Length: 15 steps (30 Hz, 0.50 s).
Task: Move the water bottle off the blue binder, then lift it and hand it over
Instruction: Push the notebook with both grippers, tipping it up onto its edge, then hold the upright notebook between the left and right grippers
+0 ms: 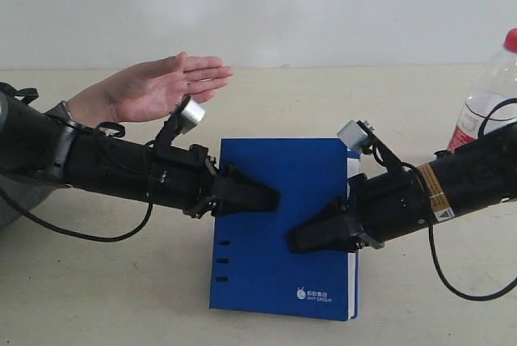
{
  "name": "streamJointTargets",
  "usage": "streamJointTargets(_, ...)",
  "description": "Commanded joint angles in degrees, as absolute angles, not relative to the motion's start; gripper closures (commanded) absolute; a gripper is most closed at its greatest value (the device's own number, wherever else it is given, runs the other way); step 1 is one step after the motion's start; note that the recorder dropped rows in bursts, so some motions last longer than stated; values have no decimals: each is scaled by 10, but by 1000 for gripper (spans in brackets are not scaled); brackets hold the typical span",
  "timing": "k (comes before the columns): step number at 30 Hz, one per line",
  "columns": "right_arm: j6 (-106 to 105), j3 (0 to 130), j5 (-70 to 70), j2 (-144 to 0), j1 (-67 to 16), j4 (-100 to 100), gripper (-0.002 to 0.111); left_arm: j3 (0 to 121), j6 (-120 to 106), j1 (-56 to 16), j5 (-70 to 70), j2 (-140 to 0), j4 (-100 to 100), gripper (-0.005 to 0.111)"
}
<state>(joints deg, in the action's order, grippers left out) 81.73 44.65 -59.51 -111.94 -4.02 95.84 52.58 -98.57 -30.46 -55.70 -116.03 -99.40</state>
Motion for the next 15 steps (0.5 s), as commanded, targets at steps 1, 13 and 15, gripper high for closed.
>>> streamJointTargets(1,790,453,-532,-1125,-47,939,62,517,-1006,-335,-700,-1139,-953,101)
streamJointTargets(13,746,453,-389,-1125,-46,977,34,501,-1023,-282,-700,-1139,-908,101)
streamJointTargets(15,730,453,-385,-1125,-46,969,34,495,-1023,-279,-700,-1139,-908,101)
